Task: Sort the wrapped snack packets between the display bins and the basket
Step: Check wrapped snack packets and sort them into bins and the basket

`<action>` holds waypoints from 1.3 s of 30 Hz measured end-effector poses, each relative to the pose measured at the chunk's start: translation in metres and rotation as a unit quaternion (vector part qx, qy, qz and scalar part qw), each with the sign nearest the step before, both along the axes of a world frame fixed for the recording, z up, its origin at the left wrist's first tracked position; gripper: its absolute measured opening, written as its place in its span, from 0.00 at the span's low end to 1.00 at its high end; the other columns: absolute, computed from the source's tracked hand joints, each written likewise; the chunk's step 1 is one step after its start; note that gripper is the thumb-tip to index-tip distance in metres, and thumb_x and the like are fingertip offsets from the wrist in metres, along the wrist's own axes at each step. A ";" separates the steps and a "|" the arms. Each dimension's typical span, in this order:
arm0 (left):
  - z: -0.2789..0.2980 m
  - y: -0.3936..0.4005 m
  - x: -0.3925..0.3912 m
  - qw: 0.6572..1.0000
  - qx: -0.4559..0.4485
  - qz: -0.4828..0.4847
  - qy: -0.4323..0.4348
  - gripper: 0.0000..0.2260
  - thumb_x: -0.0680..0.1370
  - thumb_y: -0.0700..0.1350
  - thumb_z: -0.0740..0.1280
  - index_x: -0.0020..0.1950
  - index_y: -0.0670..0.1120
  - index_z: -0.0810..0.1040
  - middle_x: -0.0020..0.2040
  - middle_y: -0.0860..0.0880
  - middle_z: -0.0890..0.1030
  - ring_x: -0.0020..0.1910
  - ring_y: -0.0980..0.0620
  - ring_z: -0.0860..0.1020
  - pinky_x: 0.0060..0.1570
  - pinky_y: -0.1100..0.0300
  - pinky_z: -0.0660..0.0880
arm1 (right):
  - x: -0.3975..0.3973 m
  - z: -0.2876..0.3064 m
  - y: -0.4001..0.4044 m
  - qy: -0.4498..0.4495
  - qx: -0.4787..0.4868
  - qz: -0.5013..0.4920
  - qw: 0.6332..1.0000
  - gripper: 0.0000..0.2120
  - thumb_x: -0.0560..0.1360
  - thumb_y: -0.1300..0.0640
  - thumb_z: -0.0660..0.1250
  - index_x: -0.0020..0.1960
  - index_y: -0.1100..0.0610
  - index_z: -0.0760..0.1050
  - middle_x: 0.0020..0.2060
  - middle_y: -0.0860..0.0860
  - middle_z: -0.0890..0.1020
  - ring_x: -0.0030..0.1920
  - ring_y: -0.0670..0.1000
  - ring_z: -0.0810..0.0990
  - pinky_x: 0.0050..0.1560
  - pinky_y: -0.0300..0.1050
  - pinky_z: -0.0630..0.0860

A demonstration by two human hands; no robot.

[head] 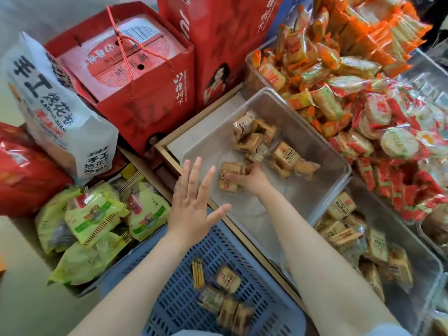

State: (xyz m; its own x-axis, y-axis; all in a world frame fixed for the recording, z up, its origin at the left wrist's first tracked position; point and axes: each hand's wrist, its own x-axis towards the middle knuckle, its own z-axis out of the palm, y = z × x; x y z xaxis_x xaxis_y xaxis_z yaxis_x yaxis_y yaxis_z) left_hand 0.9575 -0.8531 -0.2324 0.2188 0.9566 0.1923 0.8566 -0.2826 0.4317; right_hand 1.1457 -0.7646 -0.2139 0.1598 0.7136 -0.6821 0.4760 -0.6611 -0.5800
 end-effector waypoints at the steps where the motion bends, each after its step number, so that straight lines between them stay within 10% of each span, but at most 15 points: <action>1: -0.001 0.000 0.000 1.000 0.001 0.000 -0.005 0.37 0.82 0.70 0.50 0.83 0.47 0.54 0.83 0.40 0.51 0.83 0.39 0.47 0.79 0.40 0.55 | -0.002 -0.002 0.000 0.000 -0.003 -0.014 1.000 0.50 0.68 0.46 0.81 0.79 0.58 0.56 0.70 0.53 0.74 0.69 0.55 0.73 0.63 0.47 0.73; 7: 0.003 -0.001 -0.002 1.000 -0.023 -0.008 -0.008 0.37 0.82 0.70 0.49 0.83 0.48 0.53 0.83 0.41 0.49 0.83 0.42 0.44 0.79 0.44 0.51 | -0.009 0.001 -0.019 -0.021 -0.070 -0.012 0.997 0.35 0.69 0.40 0.78 0.67 0.59 0.74 0.62 0.54 0.81 0.56 0.52 0.78 0.58 0.47 0.77; 13: 0.042 0.001 -0.004 0.985 -0.168 0.005 0.028 0.41 0.78 0.72 0.43 0.83 0.47 0.56 0.84 0.45 0.42 0.81 0.49 0.33 0.79 0.43 0.43 | 0.012 0.072 -0.056 0.068 0.042 -0.109 0.991 0.30 0.71 0.47 0.79 0.67 0.56 0.72 0.59 0.50 0.81 0.54 0.48 0.81 0.43 0.34 0.77; 17: 0.094 -0.012 0.012 0.970 -0.172 0.017 -0.169 0.34 0.79 0.66 0.49 0.73 0.45 0.74 0.77 0.45 0.69 0.79 0.48 0.61 0.77 0.51 0.54 | 0.035 0.138 -0.114 0.148 0.122 -0.125 0.974 0.28 0.73 0.48 0.77 0.68 0.54 0.72 0.56 0.50 0.84 0.51 0.48 0.85 0.42 0.36 0.81; 21: 0.145 -0.060 0.052 0.870 -0.336 -0.083 -0.352 0.14 0.81 0.58 0.65 0.62 0.53 0.79 0.54 0.57 0.83 0.51 0.64 0.80 0.49 0.69 0.74 | 0.039 0.158 -0.192 0.156 0.138 -0.152 0.966 0.29 0.74 0.37 0.71 0.68 0.52 0.72 0.56 0.54 0.85 0.54 0.55 0.85 0.54 0.57 0.84; 25: 0.158 -0.114 0.080 0.810 -0.445 -0.122 -0.363 0.23 0.70 0.63 0.71 0.58 0.51 0.82 0.50 0.50 0.86 0.48 0.52 0.84 0.45 0.59 0.81 | 0.036 0.158 -0.270 0.202 0.120 -0.241 0.942 0.39 0.71 0.23 0.61 0.68 0.51 0.76 0.56 0.55 0.85 0.56 0.58 0.85 0.56 0.58 0.81; 31: 0.146 -0.162 0.088 0.663 -0.615 -0.044 -0.424 0.15 0.80 0.50 0.69 0.62 0.43 0.81 0.55 0.41 0.86 0.52 0.43 0.85 0.54 0.47 0.79 | 0.050 0.155 -0.355 0.256 0.113 -0.419 0.864 0.12 0.83 0.52 0.65 0.64 0.54 0.77 0.52 0.52 0.86 0.50 0.51 0.86 0.47 0.46 0.81; 39: 0.146 -0.200 0.106 0.700 -0.628 -0.113 -0.320 0.19 0.79 0.55 0.71 0.66 0.49 0.75 0.57 0.46 0.85 0.55 0.45 0.85 0.61 0.40 0.79 | 0.041 0.155 -0.419 0.213 0.158 -0.472 0.841 0.15 0.82 0.47 0.63 0.57 0.55 0.83 0.49 0.55 0.87 0.50 0.56 0.86 0.54 0.55 0.82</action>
State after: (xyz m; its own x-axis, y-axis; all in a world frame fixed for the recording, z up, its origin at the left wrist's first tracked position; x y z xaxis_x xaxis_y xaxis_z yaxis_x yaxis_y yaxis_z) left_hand 1.0634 -1.0527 -0.0866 0.6459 0.4136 -0.6416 0.3690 0.5666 0.7368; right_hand 1.1865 -1.1833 -0.0584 0.5455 0.5632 -0.6208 -0.4699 -0.4078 -0.7829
